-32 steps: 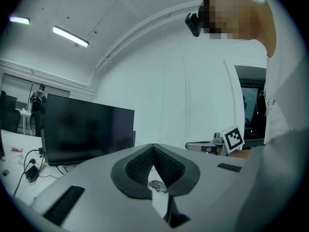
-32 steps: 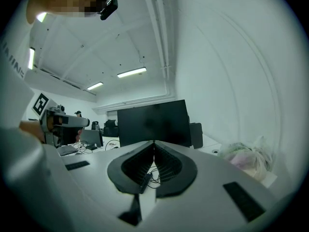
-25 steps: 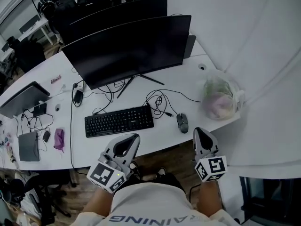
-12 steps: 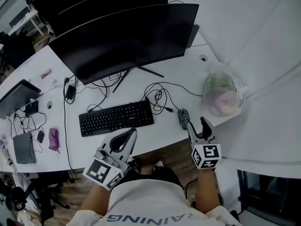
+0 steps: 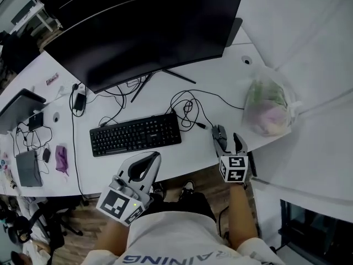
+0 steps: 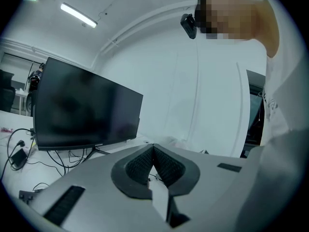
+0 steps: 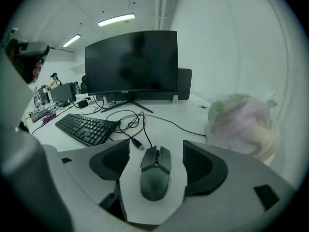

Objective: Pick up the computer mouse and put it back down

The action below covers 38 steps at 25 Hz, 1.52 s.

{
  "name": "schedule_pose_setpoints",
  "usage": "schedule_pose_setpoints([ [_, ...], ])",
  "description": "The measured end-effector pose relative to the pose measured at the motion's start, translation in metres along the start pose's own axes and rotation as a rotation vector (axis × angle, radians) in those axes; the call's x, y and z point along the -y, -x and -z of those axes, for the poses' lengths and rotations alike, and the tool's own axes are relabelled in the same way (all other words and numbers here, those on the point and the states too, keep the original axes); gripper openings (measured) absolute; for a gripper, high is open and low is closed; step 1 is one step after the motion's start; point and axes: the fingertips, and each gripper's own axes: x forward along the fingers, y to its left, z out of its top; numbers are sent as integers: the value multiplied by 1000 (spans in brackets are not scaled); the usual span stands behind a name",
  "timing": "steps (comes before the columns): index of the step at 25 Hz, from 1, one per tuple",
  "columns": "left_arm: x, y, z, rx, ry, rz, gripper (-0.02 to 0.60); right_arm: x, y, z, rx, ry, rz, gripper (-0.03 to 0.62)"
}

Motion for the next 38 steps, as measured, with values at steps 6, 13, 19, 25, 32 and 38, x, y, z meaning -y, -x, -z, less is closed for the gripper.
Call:
schedule_pose_setpoints([
  [6,-3,-5,8,-29,10,-25,5,3,-29,28,-59,-16,-17,344],
  [13,-4,-4,18,-61,21,-51,5,-1,-53,47,-105,-7,-30,357],
  [19,-5,-3,22,-73,45,-56,5,3,-67,55,-115,19,2,359],
  [25,-6,0,22,-68,63,-60,5,3,-70,56,-125,6,4,357],
  [32,-3,2,20,-58,61,-54,5,3,-70,55,-133,5,-14,318],
  [38,-4,11,9,-21,56,-61,5,5,-57,46,-78,-42,2,316],
])
